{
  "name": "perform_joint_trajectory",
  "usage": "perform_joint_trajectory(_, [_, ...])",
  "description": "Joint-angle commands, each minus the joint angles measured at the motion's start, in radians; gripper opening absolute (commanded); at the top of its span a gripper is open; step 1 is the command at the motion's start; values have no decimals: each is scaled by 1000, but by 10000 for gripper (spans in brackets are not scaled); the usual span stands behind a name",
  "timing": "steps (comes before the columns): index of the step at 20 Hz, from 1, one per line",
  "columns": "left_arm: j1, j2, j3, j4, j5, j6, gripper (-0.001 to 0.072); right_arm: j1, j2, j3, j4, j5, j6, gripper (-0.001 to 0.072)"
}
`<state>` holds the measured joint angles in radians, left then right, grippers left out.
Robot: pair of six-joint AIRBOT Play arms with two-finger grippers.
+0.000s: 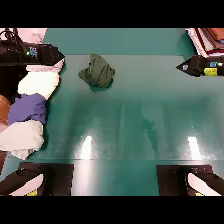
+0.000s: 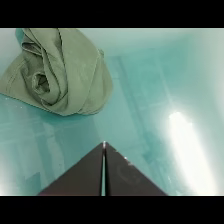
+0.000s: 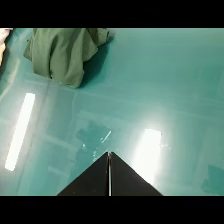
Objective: Fold the shirts.
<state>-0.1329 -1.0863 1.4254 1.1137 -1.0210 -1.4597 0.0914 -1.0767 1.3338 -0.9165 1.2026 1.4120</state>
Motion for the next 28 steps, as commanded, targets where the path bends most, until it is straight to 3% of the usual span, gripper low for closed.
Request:
perform_joint_trajectory(1, [1, 0, -1, 1, 0, 1, 25, 1, 1, -1, 2, -2, 0, 16])
perform_joint_trajectory(12, [1, 0, 0, -3, 22, -6, 25, 1, -2, -1, 0, 0, 0, 16])
perform_joint_trajectory(16, [1, -8, -1, -42, 117, -4, 44, 1, -2, -1, 2, -18, 0, 16])
perform_joint_trajectory(17, [0, -19, -2, -44, 148, 1, 356, 1, -1, -1, 1, -38, 0, 16])
perform_joint_trajectory(18, [1, -43, -2, -45, 159, -1, 546, 1, -1, -1, 2, -51, 0, 16])
perform_joint_trajectory(23, [0, -326, -2, -83, 172, 1, 554, 1, -1, -1, 1, -53, 0, 16])
perform_joint_trajectory(28, [0, -614, 18, -216, 358, 66, 554, 1, -1, -1, 1, -51, 0, 16])
